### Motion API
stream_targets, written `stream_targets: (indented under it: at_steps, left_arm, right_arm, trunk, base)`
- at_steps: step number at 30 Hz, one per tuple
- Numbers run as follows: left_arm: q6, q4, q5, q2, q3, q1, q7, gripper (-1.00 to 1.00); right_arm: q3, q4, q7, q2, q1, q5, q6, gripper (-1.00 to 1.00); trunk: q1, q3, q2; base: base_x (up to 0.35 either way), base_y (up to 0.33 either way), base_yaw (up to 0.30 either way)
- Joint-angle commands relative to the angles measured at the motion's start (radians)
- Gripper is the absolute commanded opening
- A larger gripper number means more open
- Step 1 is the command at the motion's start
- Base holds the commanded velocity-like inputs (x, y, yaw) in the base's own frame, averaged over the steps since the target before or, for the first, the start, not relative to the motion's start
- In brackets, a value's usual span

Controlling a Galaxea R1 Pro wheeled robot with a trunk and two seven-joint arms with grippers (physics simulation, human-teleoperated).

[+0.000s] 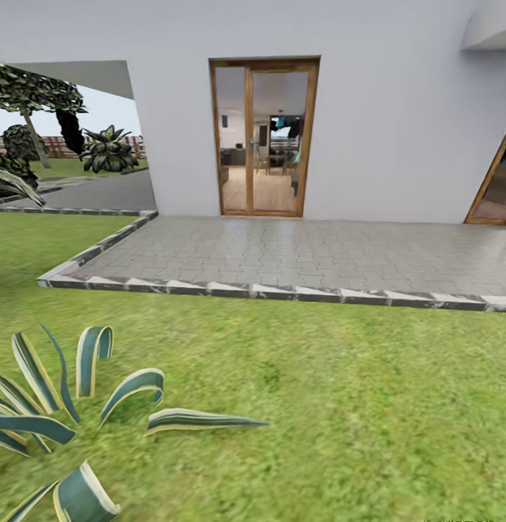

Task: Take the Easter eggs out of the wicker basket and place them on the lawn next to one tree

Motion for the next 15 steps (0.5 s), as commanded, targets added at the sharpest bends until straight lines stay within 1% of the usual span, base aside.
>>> stream_targets:
  at_steps: [1, 4, 6, 13, 15]
  left_arm:
    - [-0.003, 0.0, 0.008, 0.0, 0.002, 0.0, 0.0, 1.0]
    - [-0.003, 0.0, 0.008, 0.0, 0.002, 0.0, -0.001, 1.0]
    - [-0.003, 0.0, 0.008, 0.0, 0.002, 0.0, -0.001, 1.0]
    - [-0.003, 0.0, 0.008, -0.001, 0.0, 0.0, -0.001, 1.0]
    - [-0.001, 0.0, 0.006, -0.005, -0.002, 0.0, -0.002, 1.0]
  right_arm:
    - [-0.002, 0.001, 0.0, 0.0, -0.001, 0.001, -0.004, 1.0]
    - [-0.002, 0.001, 0.0, -0.001, -0.001, 0.001, -0.004, 1.0]
    - [-0.002, 0.001, 0.0, -0.001, -0.001, 0.001, -0.004, 1.0]
    - [-0.003, 0.001, 0.0, -0.001, -0.001, 0.001, -0.004, 1.0]
    - [-0.003, 0.001, 0.0, -0.001, -0.001, 0.0, -0.003, 1.0]
  trunk:
    - [0.0, 0.0, 0.0]
    - [0.0, 0.001, 0.0]
    - [0.0, 0.003, 0.0]
    - [0.0, 0.007, 0.0]
    - [0.0, 0.008, 0.0]
  base:
    - [0.216, -0.186, -0.285]
    - [0.215, -0.185, -0.285]
    - [0.127, -0.111, -0.285]
    - [0.024, -0.021, -0.285]
    - [0.002, -0.002, -0.285]
